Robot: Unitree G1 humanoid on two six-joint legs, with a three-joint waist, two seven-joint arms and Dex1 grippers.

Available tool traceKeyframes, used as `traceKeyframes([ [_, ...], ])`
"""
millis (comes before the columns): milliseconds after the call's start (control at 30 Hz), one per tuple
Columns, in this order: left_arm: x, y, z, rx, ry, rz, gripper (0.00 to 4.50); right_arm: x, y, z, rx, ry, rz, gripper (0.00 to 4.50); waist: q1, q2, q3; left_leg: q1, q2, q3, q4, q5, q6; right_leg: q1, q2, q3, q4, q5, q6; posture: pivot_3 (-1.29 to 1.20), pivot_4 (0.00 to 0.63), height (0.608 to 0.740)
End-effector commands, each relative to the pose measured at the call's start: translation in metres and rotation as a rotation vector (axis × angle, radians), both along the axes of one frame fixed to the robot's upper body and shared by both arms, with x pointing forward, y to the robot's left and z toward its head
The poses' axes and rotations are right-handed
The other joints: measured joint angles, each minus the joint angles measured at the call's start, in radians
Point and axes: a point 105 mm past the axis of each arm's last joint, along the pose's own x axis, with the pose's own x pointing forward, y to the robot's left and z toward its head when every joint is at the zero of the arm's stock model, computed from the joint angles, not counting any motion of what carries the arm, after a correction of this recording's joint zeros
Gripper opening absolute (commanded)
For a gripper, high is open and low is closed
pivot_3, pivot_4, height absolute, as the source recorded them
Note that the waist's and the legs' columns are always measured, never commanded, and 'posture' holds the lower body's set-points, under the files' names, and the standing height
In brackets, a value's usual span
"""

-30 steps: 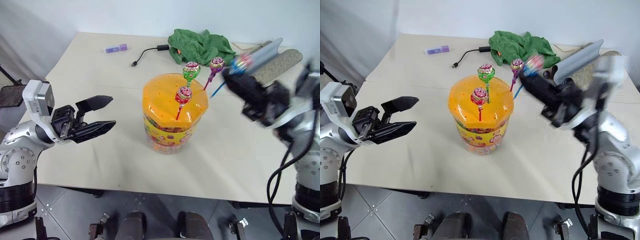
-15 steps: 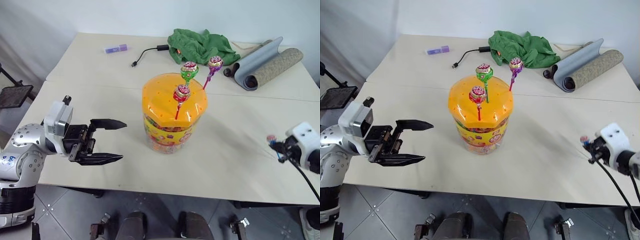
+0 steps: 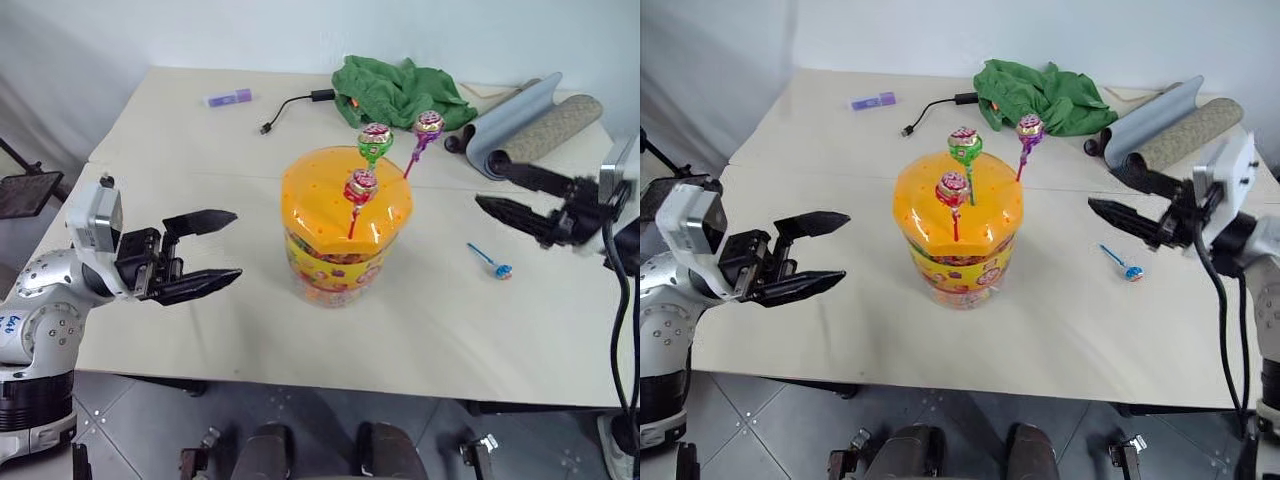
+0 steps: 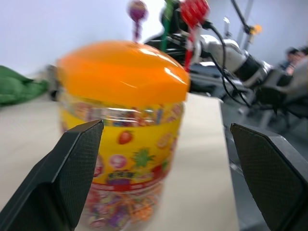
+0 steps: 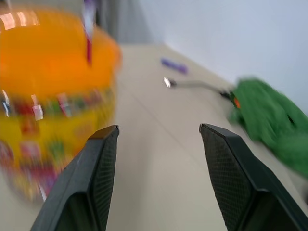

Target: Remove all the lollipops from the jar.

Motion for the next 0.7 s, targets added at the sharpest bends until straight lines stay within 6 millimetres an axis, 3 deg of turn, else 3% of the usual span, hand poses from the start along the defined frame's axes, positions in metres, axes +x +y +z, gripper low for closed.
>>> traceKeyframes([
  [33, -0.002, 0.003, 0.008, -0.050, -0.010, 0.010, 4.50, 0.002, 0.037, 0.020, 0.050, -0.011, 0.081, 2.79, -0.002, 0.000, 0.000, -0.001, 0.000, 0.000, 0.000, 0.000, 0.000, -0.001, 0.000, 0.001, 0.000, 0.000, 0.000, 0.00, 0.150, 0.740],
  [133, -0.002, 0.003, 0.007, -0.050, -0.009, 0.015, 4.50, 0.005, 0.054, 0.022, 0.060, 0.020, 0.126, 2.79, 0.002, 0.000, 0.000, -0.002, 0.000, -0.001, 0.000, 0.000, 0.000, -0.003, 0.000, 0.000, 0.002, 0.000, 0.000, 0.00, 0.150, 0.740],
  [233, -0.003, 0.003, 0.007, -0.052, -0.010, 0.019, 4.50, 0.004, 0.062, 0.026, 0.076, 0.025, 0.162, 2.19, 0.003, 0.000, 0.000, -0.003, -0.001, -0.001, 0.000, 0.000, 0.000, -0.004, 0.000, 0.000, 0.004, 0.000, 0.000, 0.00, 0.150, 0.740],
  [433, -0.004, 0.003, 0.008, -0.056, -0.024, 0.031, 4.50, 0.000, 0.058, 0.034, 0.122, -0.003, 0.193, 0.10, -0.003, 0.000, 0.000, -0.005, -0.005, 0.001, 0.000, -0.001, 0.000, -0.009, 0.000, 0.001, 0.007, 0.000, 0.000, 0.00, 0.150, 0.740],
  [467, -0.004, 0.003, 0.009, -0.056, -0.026, 0.028, 4.50, -0.001, 0.055, 0.037, 0.139, -0.018, 0.197, 0.04, -0.003, 0.000, 0.000, -0.005, -0.005, 0.002, 0.000, -0.001, 0.000, -0.009, 0.000, 0.001, 0.007, 0.000, 0.000, 0.00, 0.150, 0.740],
  [533, -0.005, 0.001, 0.009, -0.051, -0.035, 0.017, 4.50, -0.007, 0.048, 0.050, 0.206, -0.079, 0.209, 0.04, -0.002, 0.000, 0.000, -0.005, -0.005, 0.002, 0.000, -0.001, 0.000, -0.009, 0.000, 0.001, 0.007, 0.000, 0.000, 0.00, 0.150, 0.740],
  [600, -0.007, -0.004, 0.008, -0.031, -0.052, -0.009, 4.50, -0.006, 0.024, 0.067, 0.305, -0.120, 0.147, 0.04, -0.001, 0.000, 0.000, -0.005, -0.005, 0.002, 0.000, -0.001, 0.000, -0.009, 0.000, 0.002, 0.008, 0.000, 0.000, 0.00, 0.150, 0.740],
  [700, -0.010, -0.010, 0.006, -0.003, -0.068, -0.056, 4.50, 0.000, -0.017, 0.070, 0.327, -0.110, -0.021, 0.04, 0.004, 0.000, 0.000, -0.005, -0.005, 0.002, 0.000, -0.001, 0.000, -0.009, 0.000, 0.002, 0.008, 0.000, 0.000, 0.00, 0.150, 0.740],
])
